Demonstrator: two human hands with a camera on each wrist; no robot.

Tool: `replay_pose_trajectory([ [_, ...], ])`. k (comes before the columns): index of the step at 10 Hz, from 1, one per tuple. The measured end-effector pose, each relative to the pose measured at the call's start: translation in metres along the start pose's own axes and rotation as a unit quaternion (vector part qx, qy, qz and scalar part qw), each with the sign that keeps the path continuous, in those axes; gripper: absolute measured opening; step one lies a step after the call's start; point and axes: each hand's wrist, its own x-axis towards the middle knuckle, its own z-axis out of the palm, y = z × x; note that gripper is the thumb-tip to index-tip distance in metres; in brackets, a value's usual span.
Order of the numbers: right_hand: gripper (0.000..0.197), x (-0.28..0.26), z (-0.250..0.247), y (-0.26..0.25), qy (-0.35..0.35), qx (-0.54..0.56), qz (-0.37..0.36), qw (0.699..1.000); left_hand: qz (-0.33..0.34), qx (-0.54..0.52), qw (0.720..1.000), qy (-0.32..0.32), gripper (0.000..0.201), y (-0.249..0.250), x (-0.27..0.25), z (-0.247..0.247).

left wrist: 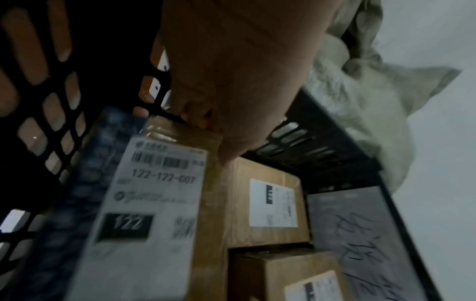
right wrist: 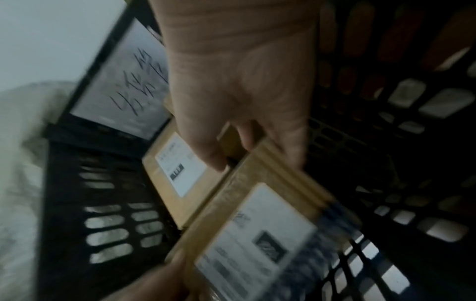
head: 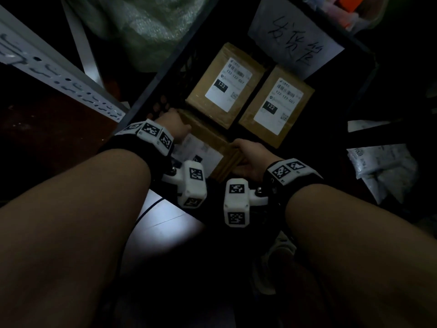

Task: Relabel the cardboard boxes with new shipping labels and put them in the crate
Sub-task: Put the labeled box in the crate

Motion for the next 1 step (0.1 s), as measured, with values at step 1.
replay_pose_trajectory([
  [1, 0.039, 0.0073, 0.0012, -0.0005, -0.009, -0.014, -0.02, 1.0, 0.057, -0.029, 0.998, -0.025, 0.055, 0.0045, 0.0049, 0.0059],
])
